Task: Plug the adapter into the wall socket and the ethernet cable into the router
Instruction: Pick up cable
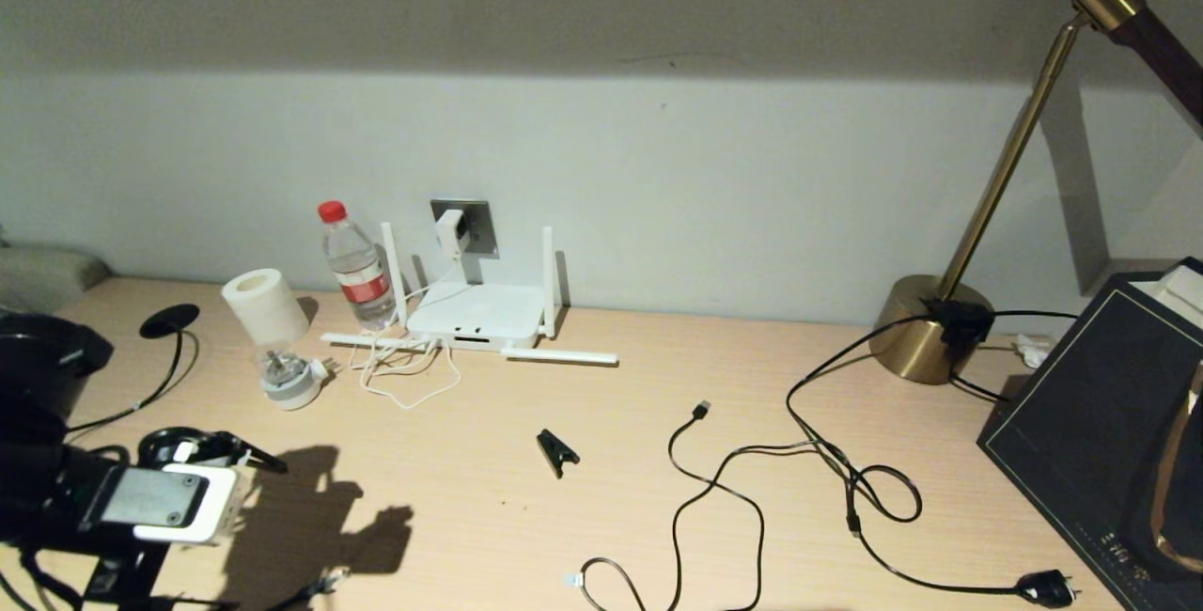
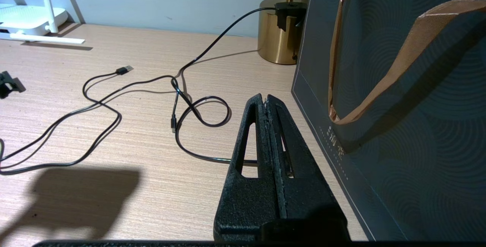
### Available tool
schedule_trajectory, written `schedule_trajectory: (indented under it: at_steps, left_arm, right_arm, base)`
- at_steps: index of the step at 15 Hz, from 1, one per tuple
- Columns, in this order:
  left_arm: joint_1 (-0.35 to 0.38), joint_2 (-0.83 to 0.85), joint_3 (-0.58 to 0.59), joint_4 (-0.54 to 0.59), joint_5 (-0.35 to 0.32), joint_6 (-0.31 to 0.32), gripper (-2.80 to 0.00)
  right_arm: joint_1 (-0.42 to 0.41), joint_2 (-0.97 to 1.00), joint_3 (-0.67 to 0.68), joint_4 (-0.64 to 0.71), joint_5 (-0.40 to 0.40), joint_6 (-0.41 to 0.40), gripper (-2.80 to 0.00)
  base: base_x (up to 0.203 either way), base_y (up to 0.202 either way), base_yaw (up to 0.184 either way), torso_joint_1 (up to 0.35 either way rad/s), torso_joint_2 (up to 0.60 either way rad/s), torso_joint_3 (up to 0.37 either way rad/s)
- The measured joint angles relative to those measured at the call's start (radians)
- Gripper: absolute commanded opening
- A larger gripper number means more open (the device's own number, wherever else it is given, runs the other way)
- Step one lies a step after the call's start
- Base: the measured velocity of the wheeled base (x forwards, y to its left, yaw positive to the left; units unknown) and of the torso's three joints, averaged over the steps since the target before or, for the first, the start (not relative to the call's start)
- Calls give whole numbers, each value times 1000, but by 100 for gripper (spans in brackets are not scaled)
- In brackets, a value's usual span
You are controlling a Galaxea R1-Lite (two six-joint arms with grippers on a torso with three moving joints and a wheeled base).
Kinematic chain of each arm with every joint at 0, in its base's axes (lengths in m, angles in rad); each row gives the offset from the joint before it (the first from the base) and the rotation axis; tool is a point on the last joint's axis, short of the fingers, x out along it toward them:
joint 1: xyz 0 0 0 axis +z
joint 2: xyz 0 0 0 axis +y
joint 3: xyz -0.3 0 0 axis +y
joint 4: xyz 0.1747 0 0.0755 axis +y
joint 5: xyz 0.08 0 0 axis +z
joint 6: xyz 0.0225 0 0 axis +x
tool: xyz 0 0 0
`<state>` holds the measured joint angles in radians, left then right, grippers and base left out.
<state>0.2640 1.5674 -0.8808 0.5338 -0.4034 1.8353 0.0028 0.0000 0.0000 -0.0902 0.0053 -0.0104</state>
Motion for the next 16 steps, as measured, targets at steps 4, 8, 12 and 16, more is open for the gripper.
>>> schedule_trajectory:
  at_steps: [4,8,12,16]
  left_arm:
    - [-5,147,-30,-45,-1,20,0]
    - [-9,250,-31,-71,2,20,0]
    - [-26,332,-33,-143,4,14,0]
    - [-42,369,-37,-145,17,11,0]
  right_arm:
    - [0,0,0,1,0,0,-280]
    - [0,0,0,0,0,0,-280]
    - [0,0,0,0,0,0,-280]
    - [0,0,0,1,0,0,-280]
  base:
    - [0,0,0,0,0,0]
    - [0,0,0,0,0,0]
    - [0,0,0,0,0,0]
    - [0,0,0,0,0,0]
